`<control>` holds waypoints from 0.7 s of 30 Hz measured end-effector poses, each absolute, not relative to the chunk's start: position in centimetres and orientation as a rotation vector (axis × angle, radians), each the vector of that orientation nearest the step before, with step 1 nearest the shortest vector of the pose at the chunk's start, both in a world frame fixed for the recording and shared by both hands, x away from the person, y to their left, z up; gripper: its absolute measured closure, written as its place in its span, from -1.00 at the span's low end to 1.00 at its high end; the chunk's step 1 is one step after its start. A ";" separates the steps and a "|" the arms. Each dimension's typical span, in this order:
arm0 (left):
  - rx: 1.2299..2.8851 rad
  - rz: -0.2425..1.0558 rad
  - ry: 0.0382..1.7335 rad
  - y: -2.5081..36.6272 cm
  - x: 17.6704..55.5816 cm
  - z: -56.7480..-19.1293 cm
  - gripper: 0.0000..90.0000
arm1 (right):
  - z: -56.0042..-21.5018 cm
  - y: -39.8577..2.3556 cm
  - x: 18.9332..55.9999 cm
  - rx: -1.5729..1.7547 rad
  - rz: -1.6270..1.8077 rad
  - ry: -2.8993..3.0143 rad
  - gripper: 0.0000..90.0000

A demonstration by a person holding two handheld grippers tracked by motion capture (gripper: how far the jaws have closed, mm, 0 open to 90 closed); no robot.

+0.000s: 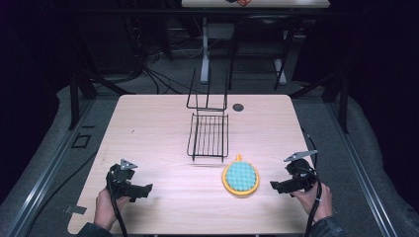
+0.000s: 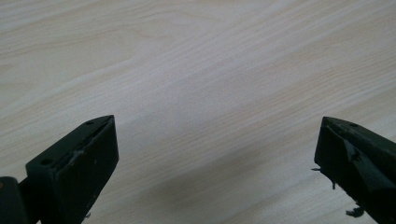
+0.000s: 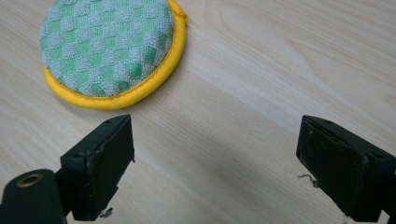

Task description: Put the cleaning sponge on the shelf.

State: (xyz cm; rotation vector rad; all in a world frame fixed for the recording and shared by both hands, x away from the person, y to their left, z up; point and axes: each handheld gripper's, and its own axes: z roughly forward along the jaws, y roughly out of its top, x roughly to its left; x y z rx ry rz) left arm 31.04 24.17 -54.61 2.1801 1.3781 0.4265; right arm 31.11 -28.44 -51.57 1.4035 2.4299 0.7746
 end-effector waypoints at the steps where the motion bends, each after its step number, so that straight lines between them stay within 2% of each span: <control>1: 2.180 0.426 1.378 24.2 31.0 -54.6 -1.00 | -51.6 -28.4 31.1 1.403 0.775 2.430 -0.76; 11: 2.188 0.426 1.362 24.2 31.0 -54.6 -1.00 | -51.5 -27.9 31.2 1.365 0.785 2.460 -0.74; 13: 2.175 0.426 1.361 24.2 31.0 -54.5 -1.00 | -51.5 -27.6 31.2 1.356 0.808 2.466 -0.85; 21: 2.171 0.429 1.363 24.2 31.0 -54.5 -1.00 | -51.7 -26.6 31.3 1.314 0.831 2.491 -0.96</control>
